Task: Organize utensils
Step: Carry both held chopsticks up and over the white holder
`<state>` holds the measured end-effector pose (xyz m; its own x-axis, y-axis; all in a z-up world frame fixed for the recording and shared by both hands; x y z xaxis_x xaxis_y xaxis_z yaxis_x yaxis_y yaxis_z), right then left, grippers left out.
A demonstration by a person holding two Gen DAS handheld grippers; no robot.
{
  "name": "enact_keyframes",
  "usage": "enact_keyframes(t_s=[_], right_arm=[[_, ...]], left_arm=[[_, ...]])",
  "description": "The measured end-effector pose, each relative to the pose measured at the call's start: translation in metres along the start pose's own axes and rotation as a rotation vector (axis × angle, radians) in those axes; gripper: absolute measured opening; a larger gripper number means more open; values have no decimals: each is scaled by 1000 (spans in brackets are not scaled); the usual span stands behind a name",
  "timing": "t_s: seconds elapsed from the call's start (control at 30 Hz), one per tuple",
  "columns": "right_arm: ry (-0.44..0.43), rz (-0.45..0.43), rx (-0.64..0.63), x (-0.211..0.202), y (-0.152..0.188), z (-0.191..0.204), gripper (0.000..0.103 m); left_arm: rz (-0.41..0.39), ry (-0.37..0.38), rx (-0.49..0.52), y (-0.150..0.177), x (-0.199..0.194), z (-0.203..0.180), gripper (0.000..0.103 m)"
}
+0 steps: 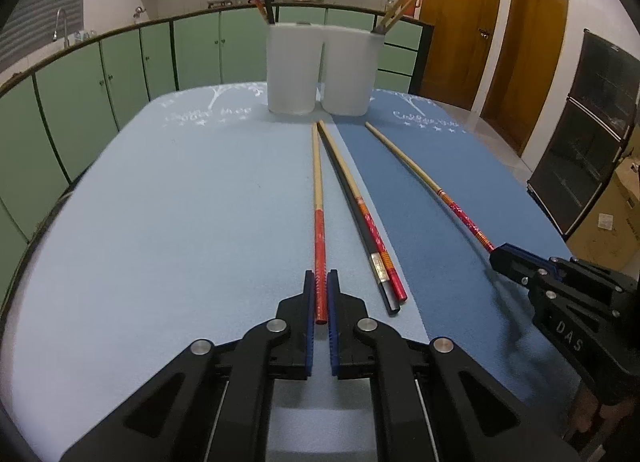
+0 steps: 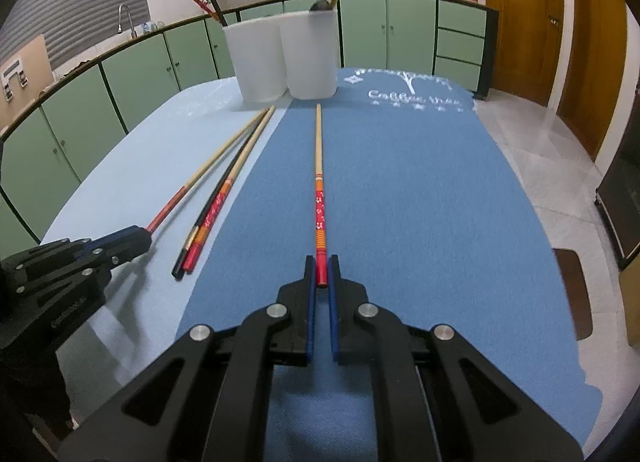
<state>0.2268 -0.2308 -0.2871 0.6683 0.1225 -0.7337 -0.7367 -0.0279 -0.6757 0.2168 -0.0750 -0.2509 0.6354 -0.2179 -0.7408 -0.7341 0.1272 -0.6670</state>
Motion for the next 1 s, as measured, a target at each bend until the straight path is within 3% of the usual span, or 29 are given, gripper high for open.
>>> enact_keyframes(t_s=[0.57, 0.83, 1.0], right_arm=[[12, -196, -85, -87, -86, 1, 5], [-67, -273, -70, -127, -136, 5, 5], [-137, -276, -49, -139, -163, 5, 5]], left_arm=[[-229, 9, 25, -83, -92, -2, 6], [-293, 66, 24, -119, -119, -2, 6], [-315, 108, 19, -136, -128, -2, 6]])
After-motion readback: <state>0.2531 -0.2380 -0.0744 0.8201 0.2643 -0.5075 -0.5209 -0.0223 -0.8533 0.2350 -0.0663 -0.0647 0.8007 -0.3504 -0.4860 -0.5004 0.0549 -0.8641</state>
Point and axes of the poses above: each gripper's, at about its wrist camera, not at the fingertips, and x roughly the way its jaws point, z to its left, y to its underside, the point moved 10 cm from there along x, roughly the way its jaws point, and after that the axes turned 2 degrees about z, right-handed, at the moved point
